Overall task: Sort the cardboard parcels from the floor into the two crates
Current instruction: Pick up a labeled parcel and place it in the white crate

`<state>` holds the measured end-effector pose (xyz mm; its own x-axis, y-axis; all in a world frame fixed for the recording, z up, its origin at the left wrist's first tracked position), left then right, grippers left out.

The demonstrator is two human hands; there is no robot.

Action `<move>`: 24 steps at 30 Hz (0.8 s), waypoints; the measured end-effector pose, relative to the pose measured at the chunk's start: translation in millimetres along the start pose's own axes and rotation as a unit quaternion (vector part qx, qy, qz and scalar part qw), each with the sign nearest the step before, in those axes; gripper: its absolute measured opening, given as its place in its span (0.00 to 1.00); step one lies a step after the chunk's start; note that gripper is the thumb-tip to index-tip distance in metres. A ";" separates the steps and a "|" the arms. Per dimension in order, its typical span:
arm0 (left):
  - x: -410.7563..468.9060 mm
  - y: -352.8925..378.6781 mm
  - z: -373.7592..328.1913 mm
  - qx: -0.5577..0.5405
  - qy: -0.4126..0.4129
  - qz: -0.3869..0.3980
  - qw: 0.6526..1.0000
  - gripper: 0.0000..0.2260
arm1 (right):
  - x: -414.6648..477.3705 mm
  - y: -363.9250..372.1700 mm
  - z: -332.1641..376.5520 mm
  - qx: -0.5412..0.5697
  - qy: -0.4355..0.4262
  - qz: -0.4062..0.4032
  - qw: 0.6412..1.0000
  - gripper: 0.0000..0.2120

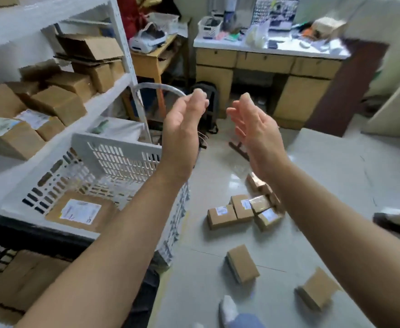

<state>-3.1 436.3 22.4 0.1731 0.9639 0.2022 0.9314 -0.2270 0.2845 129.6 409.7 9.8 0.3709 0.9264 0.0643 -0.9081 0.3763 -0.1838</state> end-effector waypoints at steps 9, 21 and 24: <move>-55.7 119.8 28.8 -0.009 -0.039 0.133 0.990 0.18 | -68.2 -148.0 -26.1 -0.025 0.027 -0.129 0.991 0.15; -146.4 317.4 117.6 -0.041 -0.143 0.199 0.969 0.22 | -141.0 -360.2 -108.4 -0.029 0.124 -0.217 0.968 0.15; -169.6 358.1 146.4 -0.031 -0.173 0.198 0.964 0.18 | -152.4 -403.3 -136.4 -0.041 0.152 -0.219 0.963 0.15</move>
<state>348.0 211.9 -47.3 0.6169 0.7869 -0.0149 0.7519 -0.5836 0.3067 465.8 115.4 -59.6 0.7662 0.6284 -0.1341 -0.6375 0.7172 -0.2815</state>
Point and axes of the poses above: each hand's wrist, its own x-axis towards the middle knuckle, its own y-axis out of the palm, z = x × y, the point moved 4 cm from there along x, towards the middle knuckle, and after that the axes turned 9 degrees about -x, right-handed, at the moved point
